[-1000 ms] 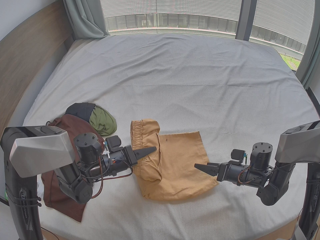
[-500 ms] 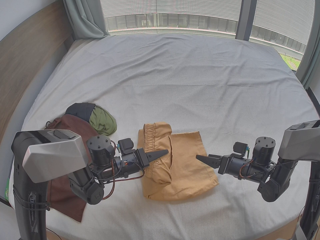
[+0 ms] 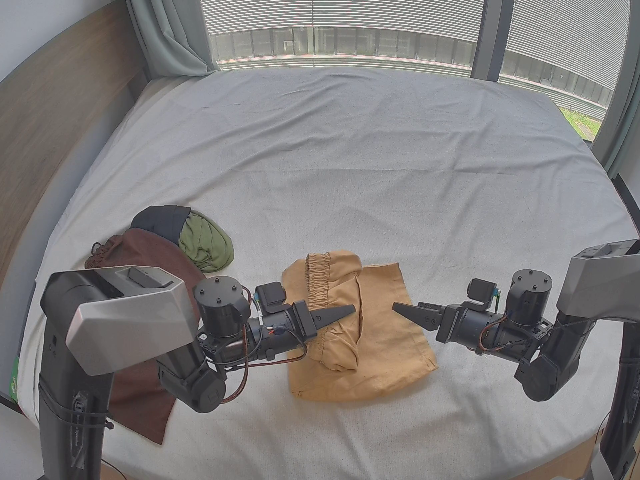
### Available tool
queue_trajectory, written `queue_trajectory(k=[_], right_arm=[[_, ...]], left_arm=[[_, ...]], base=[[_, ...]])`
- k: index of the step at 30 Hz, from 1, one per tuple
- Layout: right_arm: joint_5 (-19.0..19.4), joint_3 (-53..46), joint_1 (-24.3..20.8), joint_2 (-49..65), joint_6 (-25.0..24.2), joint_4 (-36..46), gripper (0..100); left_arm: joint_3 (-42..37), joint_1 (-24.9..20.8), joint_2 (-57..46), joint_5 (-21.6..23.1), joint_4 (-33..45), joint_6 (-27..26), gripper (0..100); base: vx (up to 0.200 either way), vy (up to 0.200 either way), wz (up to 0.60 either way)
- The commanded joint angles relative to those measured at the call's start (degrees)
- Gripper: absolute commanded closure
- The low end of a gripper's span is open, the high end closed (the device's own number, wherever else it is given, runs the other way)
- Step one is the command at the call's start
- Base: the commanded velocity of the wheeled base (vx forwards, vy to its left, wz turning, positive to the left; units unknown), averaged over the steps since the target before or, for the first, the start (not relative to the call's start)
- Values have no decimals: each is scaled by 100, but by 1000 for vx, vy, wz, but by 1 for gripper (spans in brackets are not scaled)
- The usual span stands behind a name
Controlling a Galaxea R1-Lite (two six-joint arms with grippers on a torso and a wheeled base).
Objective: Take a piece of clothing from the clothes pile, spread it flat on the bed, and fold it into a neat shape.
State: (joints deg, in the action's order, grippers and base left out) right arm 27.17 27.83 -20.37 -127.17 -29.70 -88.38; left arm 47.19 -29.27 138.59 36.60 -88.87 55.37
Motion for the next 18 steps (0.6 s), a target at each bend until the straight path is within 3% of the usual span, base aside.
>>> queue_trajectory(k=[1,13,14,18], right_arm=[[7,12,16,8,-1,-4,0],[7,29,7,8,-1,-4,0],[7,29,7,8,-1,-4,0],[7,29,16,8,-1,-4,0]], left_arm=[[194,-70,291,-3,1,18,100],[423,-140,484,-39,36,35,100],[440,-140,484,-39,36,35,0],[493,-149,502,-47,28,35,0]], base=[[0,0,0],[0,0,0],[0,0,0],[0,0,0]])
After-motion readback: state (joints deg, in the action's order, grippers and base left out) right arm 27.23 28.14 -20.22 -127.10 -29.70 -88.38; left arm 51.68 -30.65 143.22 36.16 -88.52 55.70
